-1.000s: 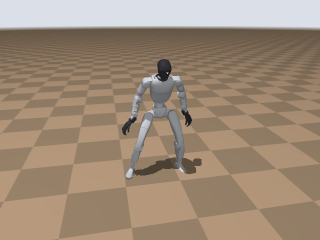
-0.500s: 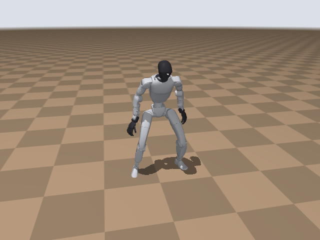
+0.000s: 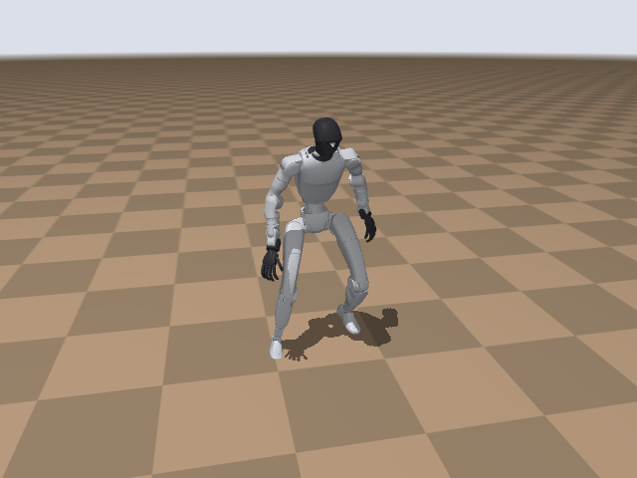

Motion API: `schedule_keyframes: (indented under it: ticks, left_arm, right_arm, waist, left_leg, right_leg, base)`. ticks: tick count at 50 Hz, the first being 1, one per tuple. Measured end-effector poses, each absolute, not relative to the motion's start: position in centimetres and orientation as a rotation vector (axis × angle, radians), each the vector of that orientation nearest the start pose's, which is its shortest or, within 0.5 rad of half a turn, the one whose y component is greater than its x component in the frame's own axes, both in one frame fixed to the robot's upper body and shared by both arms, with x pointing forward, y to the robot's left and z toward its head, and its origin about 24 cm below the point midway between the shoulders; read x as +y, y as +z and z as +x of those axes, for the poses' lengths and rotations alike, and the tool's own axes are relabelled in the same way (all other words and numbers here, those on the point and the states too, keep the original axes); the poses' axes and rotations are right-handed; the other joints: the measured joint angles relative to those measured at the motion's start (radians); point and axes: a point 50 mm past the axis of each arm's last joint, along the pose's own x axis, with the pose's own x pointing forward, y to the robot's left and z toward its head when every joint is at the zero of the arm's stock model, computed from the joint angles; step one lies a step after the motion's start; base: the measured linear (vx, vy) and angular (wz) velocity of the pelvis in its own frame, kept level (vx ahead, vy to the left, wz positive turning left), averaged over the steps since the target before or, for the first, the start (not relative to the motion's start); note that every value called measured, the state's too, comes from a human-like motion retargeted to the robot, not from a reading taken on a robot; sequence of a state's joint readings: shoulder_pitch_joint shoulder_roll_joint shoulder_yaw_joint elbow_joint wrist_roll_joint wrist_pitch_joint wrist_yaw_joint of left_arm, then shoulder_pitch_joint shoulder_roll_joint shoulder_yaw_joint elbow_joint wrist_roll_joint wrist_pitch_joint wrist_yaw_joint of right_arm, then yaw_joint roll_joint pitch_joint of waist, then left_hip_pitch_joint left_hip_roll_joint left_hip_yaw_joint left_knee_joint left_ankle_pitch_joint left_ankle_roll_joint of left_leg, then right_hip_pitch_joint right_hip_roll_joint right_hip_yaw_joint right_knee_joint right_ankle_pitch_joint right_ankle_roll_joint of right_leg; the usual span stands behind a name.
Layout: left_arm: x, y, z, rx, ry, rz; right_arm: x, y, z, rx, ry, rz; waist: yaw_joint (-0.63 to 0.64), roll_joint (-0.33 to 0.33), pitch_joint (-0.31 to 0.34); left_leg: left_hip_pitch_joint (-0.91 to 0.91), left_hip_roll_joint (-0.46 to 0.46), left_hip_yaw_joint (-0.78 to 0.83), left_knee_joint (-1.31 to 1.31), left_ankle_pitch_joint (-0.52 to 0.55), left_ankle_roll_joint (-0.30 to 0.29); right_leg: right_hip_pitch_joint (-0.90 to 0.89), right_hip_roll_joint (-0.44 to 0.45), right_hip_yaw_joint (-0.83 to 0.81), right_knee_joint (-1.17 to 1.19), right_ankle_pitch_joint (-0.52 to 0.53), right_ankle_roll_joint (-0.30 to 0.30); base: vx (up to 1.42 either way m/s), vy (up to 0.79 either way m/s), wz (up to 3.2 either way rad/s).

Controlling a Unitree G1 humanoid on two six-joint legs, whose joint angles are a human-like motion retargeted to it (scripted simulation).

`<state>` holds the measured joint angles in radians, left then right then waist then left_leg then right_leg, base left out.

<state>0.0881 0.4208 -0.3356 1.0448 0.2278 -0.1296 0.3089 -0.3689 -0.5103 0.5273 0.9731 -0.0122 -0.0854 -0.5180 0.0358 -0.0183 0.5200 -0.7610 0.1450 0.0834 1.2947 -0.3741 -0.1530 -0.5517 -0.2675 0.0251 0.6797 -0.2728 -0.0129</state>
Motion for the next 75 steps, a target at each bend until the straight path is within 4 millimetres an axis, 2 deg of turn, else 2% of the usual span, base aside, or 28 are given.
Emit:
schedule_keyframes:
  ticks: [4, 7, 10, 13, 15, 18, 21, 23, 25, 29, 32, 34, 37, 40, 42, 44, 47, 50, 52, 53, 55, 56, 59, 62, 65, 67, 72, 75]
  left_arm:
    - [27.9, -13.6, 9.6, 0.97, 0.056, 0.843]
    - [27.9, -13.4, 10.6, 0.969, 0.075, 0.816]
    - [28.2, -12.6, 12.8, 0.897, 0.058, 0.853]
    - [28.1, -11.0, 16.2, 0.786, 0.053, 0.908]
    - [27.8, -10.3, 17.7, 0.731, 0.095, 0.882]
    - [27.2, -10.3, 17.9, 0.723, 0.179, 0.755]
    - [26.8, -11.1, 16.4, 0.768, 0.221, 0.632]
    - [26.7, -11.9, 14.9, 0.821, 0.225, 0.584]
    - [26.6, -12.6, 13.1, 0.873, 0.223, 0.552]
    - [26.2, -13.7, 10.6, 0.941, 0.201, 0.558]
    - [25.8, -14.1, 9.8, 0.964, 0.136, 0.608]
    - [25.8, -14.2, 9.7, 0.969, 0.079, 0.665]
    - [26.1, -14.1, 10.1, 0.955, 0.014, 0.749]
    - [26.1, -13.4, 12.0, 0.902, -0.039, 0.793]
    - [26.2, -12.6, 13.9, 0.841, -0.012, 0.788]
    - [26.0, -11.8, 15.6, 0.774, 0.033, 0.771]
    - [25.7, -11.2, 16.9, 0.712, 0.129, 0.712]
    - [25.7, -11.5, 16.4, 0.735, 0.181, 0.632]
    - [25.7, -12.1, 15.3, 0.783, 0.155, 0.615]
    - [25.9, -12.4, 14.5, 0.814, 0.152, 0.608]
    - [26.1, -13.0, 13.0, 0.863, 0.147, 0.599]
    - [26.1, -13.2, 12.3, 0.879, 0.155, 0.596]
    - [26.1, -13.8, 10.4, 0.922, 0.177, 0.589]
    - [25.9, -14.2, 9.3, 0.962, 0.189, 0.567]
    - [25.7, -14.4, 9.4, 0.99, 0.161, 0.552]
    - [25.6, -14.4, 10.0, 0.99, 0.149, 0.547]
    - [25.6, -13.7, 12.2, 0.937, 0.193, 0.528]
    - [25.1, -13.2, 13.6, 0.882, 0.249, 0.474]
  right_arm:
    - [-27.0, -3.9, 27.0, 0.407, -0.3, -0.902]
    - [-28.3, -4.9, 25.3, 0.482, -0.344, -0.85]
    - [-29.4, -6.9, 22.2, 0.607, -0.405, -0.772]
    - [-30.1, -9.0, 18.4, 0.736, -0.448, -0.726]
    - [-30.0, -10.2, 16.6, 0.813, -0.448, -0.707]
    - [-29.1, -11.3, 15.6, 0.868, -0.425, -0.681]
    - [-28.0, -11.5, 16.1, 0.852, -0.406, -0.648]
    - [-27.4, -11.3, 16.9, 0.824, -0.393, -0.63]
    - [-27.1, -10.9, 17.6, 0.791, -0.379, -0.627]
    - [-27.5, -9.7, 19.3, 0.713, -0.359, -0.683]
    - [-27.7, -8.9, 20.4, 0.658, -0.34, -0.725]
    - [-27.6, -8.5, 21.0, 0.625, -0.326, -0.73]
    - [-27.6, -8.5, 20.6, 0.62, -0.315, -0.714]
    - [-28.0, -8.8, 18.9, 0.649, -0.322, -0.671]
    - [-28.1, -9.2, 18.2, 0.679, -0.357, -0.634]
    - [-28.2, -9.3, 17.8, 0.681, -0.371, -0.63]
    - [-27.8, -9.3, 18.2, 0.667, -0.349, -0.674]
    - [-26.7, -9.3, 19.5, 0.656, -0.267, -0.739]
    - [-26.1, -9.0, 20.4, 0.629, -0.213, -0.757]
    - [-25.7, -8.8, 21.1, 0.616, -0.2, -0.751]
    - [-25.4, -8.2, 22.1, 0.581, -0.194, -0.744]
    - [-25.4, -7.9, 22.5, 0.559, -0.209, -0.742]
    - [-25.5, -7.0, 23.3, 0.505, -0.265, -0.729]
    - [-25.9, -7.2, 22.8, 0.515, -0.303, -0.733]
    - [-26.3, -8.1, 21.3, 0.58, -0.289, -0.728]
    - [-26.6, -8.9, 20.1, 0.637, -0.274, -0.711]
    - [-27.3, -10.2, 17.2, 0.744, -0.252, -0.665]
    - [-27.5, -10.2, 16.7, 0.756, -0.207, -0.673]
  waist:
    - [-0.009, 0.008, 0.0]
    - [-0.033, 0.037, 0.0]
    - [-0.056, 0.047, 0.0]
    - [-0.064, 0.065, 0.0]
    - [-0.066, 0.079, 0.0]
    - [-0.059, 0.083, 0.0]
    - [-0.06, 0.054, 0.0]
    - [-0.06, 0.036, 0.0]
    - [-0.074, 0.029, 0.0]
    - [-0.059, 0.018, 0.0]
    - [-0.027, 0.021, 0.0]
    - [-0.028, 0.018, 0.0]
    - [-0.033, 0.024, 0.0]
    - [-0.04, 0.022, 0.0]
    - [-0.045, 0.025, 0.0]
    - [-0.042, 0.04, 0.0]
    - [-0.03, 0.051, 0.0]
    - [-0.022, 0.031, 0.0]
    - [-0.015, 0.011, 0.0]
    - [-0.016, 0.001, 0.0]
    - [-0.021, -0.01, 0.0]
    - [-0.028, -0.018, 0.0]
    - [-0.034, -0.044, 0.0]
    - [-0.017, -0.038, 0.0]
    - [-0.014, -0.017, 0.0]
    - [-0.013, -0.002, 0.0]
    - [-0.037, 0.02, 0.0]
    - [-0.066, 0.042, 0.0]
  left_leg:
    - [0.1, 0.181, 0.009, -0.138, -0.06, 0.102]
    - [0.236, 0.214, -0.012, -0.441, -0.03, 0.099]
    - [0.248, 0.178, -0.02, -0.478, -0.009, 0.058]
    - [0.208, 0.108, -0.017, -0.472, 0.003, 0.008]
    - [0.221, 0.057, -0.01, -0.532, 0.015, 0.042]
    - [0.259, -0.007, 0.026, -0.636, 0.058, 0.085]
    - [0.273, -0.078, 0.073, -0.68, 0.079, 0.06]
    - [0.236, -0.101, 0.082, -0.599, 0.062, 0.031]
    - [0.173, -0.086, 0.09, -0.432, 0.019, 0.024]
    - [0.085, 0.088, 0.157, -0.132, -0.084, 0.07]
    - [0.086, 0.181, 0.115, -0.119, -0.132, 0.093]
    - [0.13, 0.195, 0.081, -0.243, -0.136, 0.1]
    - [0.245, 0.187, 0.05, -0.493, -0.044, 0.087]
    - [0.233, 0.157, 0.061, -0.471, -0.012, 0.063]
    - [0.224, 0.131, 0.076, -0.466, -0.008, 0.032]
    - [0.215, 0.102, 0.087, -0.481, -0.012, 0.046]
    - [0.204, 0.063, 0.122, -0.5, 0.001, 0.088]
    - [0.214, 0.015, 0.183, -0.529, 0.03, 0.095]
    - [0.181, -0.014, 0.196, -0.47, 0.066, 0.041]
    - [0.154, -0.016, 0.182, -0.406, 0.091, -0.003]
    - [0.092, -0.013, 0.135, -0.261, 0.113, -0.076]
    - [0.069, 0.003, 0.124, -0.193, 0.094, -0.085]
    - [0.034, 0.1, 0.118, -0.048, 0.03, -0.054]
    - [0.078, 0.207, 0.09, -0.11, -0.012, 0.012]
    - [0.191, 0.273, 0.124, -0.374, -0.04, 0.075]
    - [0.261, 0.261, 0.137, -0.544, 0.031, 0.075]
    - [0.202, 0.207, 0.139, -0.488, 0.057, 0.029]
    - [0.196, 0.132, 0.135, -0.537, 0.069, 0.074]
  right_leg:
    - [0.019, -0.003, 0.02, -0.055, 0.034, 0.005]
    - [0.05, -0.028, -0.014, -0.081, -0.032, 0.015]
    - [0.07, -0.068, -0.014, -0.074, -0.091, 0.021]
    - [0.04, -0.079, -0.005, 0.015, -0.139, -0.016]
    - [0.012, -0.051, -0.021, 0.104, -0.159, -0.032]
    - [-0.002, 0.043, -0.075, 0.177, -0.163, -0.003]
    - [0.053, 0.104, -0.131, 0.028, -0.112, 0.043]
    - [0.077, 0.081, -0.137, -0.043, -0.103, -0.006]
    - [0.041, 0.028, -0.116, 0.024, -0.083, -0.027]
    - [-0.009, -0.009, -0.06, 0.082, -0.102, 0.0]
    - [-0.026, 0.004, -0.024, 0.073, -0.089, 0.007]
    - [-0.024, 0.001, -0.014, 0.061, -0.07, 0.017]
    - [0.016, -0.001, -0.017, 0.008, -0.014, 0.021]
    - [0.009, -0.057, -0.045, 0.03, 0.041, 0.009]
    - [-0.016, -0.104, -0.105, 0.105, 0.013, -0.023]
    - [-0.063, -0.108, -0.14, 0.221, -0.079, -0.042]
    - [-0.136, -0.005, -0.092, 0.363, -0.182, -0.029]
    - [-0.105, 0.103, -0.036, 0.243, -0.129, 0.038]
    - [-0.027, 0.089, -0.056, 0.062, -0.082, 0.043]
    - [-0.001, 0.074, -0.066, 0.022, -0.087, 0.009]
    - [-0.011, 0.033, -0.052, 0.055, -0.065, -0.014]
    - [-0.02, 0.014, -0.036, 0.072, -0.045, 0.01]
    - [-0.031, -0.028, 0.004, 0.075, -0.042, 0.018]
    - [-0.01, -0.027, 0.029, 0.01, 0.002, 0.006]
    - [0.017, -0.041, 0.028, -0.044, 0.045, 0.036]
    - [0.022, -0.057, 0.023, -0.054, 0.041, 0.031]
    - [-0.037, -0.149, -0.076, 0.166, -0.14, -0.081]
    - [-0.082, -0.078, -0.06, 0.352, -0.199, -0.071]
  base:
    - [-0.06, 0.47, -0.24]
    - [-0.05, 0.56, 0.23]
    - [-0.05, 0.57, 0.6]
    - [-0.08, 0.52, 0.92]
    - [-0.07, 0.47, 0.63]
    - [-0.04, 0.38, 0.21]
    - [-0.03, 0.34, 0.02]
    - [-0.03, 0.35, -0.07]
    - [0.01, 0.37, 0.14]
    - [0.01, 0.36, -0.34]
    - [-0.02, 0.42, -0.69]
    - [-0.01, 0.47, -0.31]
    - [0.0, 0.52, -0.07]
    - [-0.02, 0.55, 0.37]
    - [-0.06, 0.55, 0.42]
    - [-0.08, 0.52, 0.25]
    - [-0.07, 0.43, -0.12]
    - [-0.05, 0.36, -0.23]
    - [-0.03, 0.32, -0.16]
    - [-0.01, 0.32, -0.18]
    - [0.0, 0.35, -0.05]
    - [0.0, 0.38, 0.08]
    - [0.0, 0.39, -0.13]
    - [-0.03, 0.45, -0.35]
    - [-0.04, 0.54, 0.01]
    - [-0.05, 0.59, 0.09]
    - [-0.08, 0.54, 0.53]
    - [-0.07, 0.39, 0.71]
